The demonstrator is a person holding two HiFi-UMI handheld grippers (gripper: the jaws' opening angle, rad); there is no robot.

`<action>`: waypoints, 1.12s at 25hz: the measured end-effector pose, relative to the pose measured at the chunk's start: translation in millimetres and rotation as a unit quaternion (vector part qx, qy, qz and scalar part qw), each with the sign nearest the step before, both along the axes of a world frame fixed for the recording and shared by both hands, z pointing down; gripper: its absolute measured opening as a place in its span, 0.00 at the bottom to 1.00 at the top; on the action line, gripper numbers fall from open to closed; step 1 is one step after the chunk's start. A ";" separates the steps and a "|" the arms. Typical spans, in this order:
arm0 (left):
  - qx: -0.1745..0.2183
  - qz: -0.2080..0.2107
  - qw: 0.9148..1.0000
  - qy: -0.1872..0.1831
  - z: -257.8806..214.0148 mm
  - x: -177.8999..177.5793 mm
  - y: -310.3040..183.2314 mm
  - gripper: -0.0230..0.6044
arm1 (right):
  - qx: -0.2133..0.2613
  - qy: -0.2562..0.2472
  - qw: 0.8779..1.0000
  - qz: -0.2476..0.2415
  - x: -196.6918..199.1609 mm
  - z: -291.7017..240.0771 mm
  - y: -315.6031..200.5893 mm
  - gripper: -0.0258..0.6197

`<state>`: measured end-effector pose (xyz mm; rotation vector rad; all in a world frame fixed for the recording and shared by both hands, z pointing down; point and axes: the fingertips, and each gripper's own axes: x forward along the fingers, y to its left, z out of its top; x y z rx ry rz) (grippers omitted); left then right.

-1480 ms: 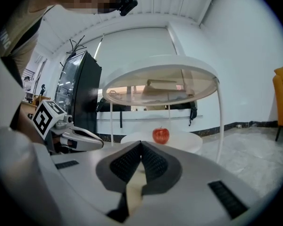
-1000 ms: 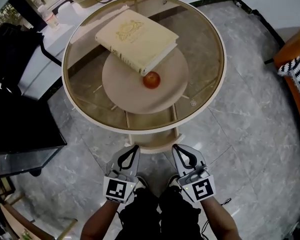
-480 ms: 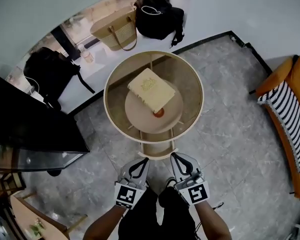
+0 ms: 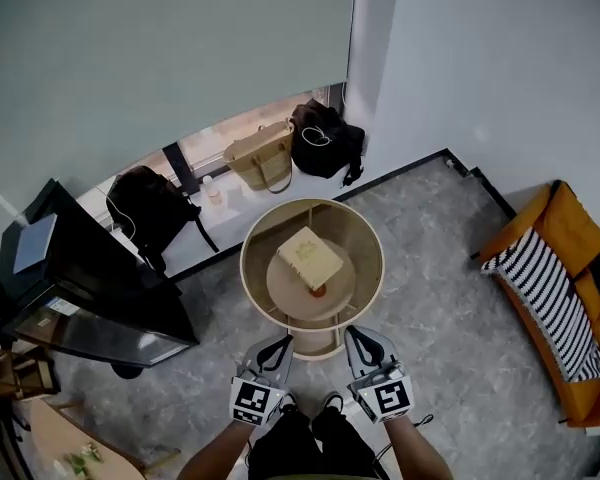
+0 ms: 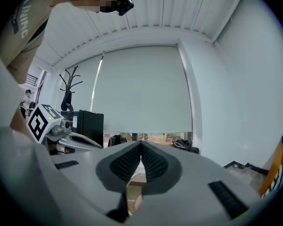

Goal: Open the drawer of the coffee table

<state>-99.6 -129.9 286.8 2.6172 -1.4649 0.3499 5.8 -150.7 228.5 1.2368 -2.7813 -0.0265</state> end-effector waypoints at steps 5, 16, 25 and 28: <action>0.047 -0.005 0.999 -0.005 -95.8 4.6 -11.4 0.04 | 0.011 -0.011 1.000 0.002 2.5 -71.7 1.6 0.05; 0.092 -0.019 0.995 0.022 -215.8 16.1 -19.5 0.04 | 0.033 -0.054 0.998 0.004 3.9 -171.8 -7.1 0.05; 0.086 -0.006 0.996 0.032 -227.1 23.6 -14.4 0.04 | 0.036 -0.042 0.998 0.022 4.1 -187.7 -12.7 0.05; 0.085 -0.001 0.996 0.031 -225.0 24.2 -18.2 0.04 | 0.040 -0.040 0.998 0.021 0.3 -191.4 -16.9 0.05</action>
